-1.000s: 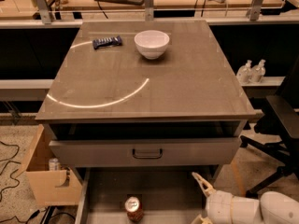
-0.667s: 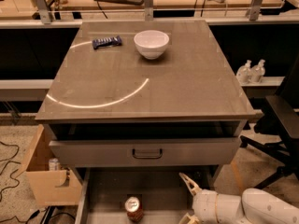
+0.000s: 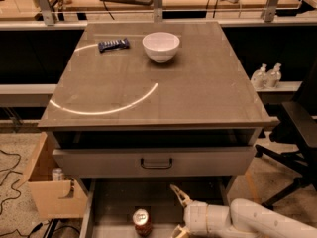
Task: Pick coke can from middle drawer and place on counter
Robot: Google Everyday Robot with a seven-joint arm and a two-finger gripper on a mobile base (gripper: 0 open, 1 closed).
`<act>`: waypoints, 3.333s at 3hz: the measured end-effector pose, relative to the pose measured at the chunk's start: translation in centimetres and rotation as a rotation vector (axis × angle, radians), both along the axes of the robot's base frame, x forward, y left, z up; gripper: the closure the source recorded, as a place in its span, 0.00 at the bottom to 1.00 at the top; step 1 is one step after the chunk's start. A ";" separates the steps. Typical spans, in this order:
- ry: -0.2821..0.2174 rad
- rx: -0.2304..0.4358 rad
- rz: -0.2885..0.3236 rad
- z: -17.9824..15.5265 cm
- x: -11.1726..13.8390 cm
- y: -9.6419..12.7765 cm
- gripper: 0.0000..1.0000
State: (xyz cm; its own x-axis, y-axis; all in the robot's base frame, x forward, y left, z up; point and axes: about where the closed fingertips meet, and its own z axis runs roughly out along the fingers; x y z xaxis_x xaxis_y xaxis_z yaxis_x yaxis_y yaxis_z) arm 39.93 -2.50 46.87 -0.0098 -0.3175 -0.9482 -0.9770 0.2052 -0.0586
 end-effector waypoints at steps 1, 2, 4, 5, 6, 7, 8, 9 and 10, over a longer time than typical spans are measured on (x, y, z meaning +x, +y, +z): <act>-0.002 0.052 0.034 -1.8 0.4 2.8 0.00; -0.002 0.088 0.073 -3.4 0.7 5.4 0.00; -0.011 0.103 0.119 -4.2 0.6 8.0 0.00; -0.013 0.068 0.130 -4.5 0.7 8.8 0.16; -0.021 0.036 0.135 -4.9 0.8 9.5 0.40; -0.021 0.034 0.137 -4.9 0.8 9.7 0.64; -0.021 0.036 0.140 -4.9 0.7 9.9 0.87; -0.020 0.037 0.142 -4.9 0.7 10.0 1.00; -0.020 0.037 0.143 -4.9 0.6 10.0 1.00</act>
Offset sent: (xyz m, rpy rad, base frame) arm 0.0103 0.0818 -0.0531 0.1272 -0.0015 0.1118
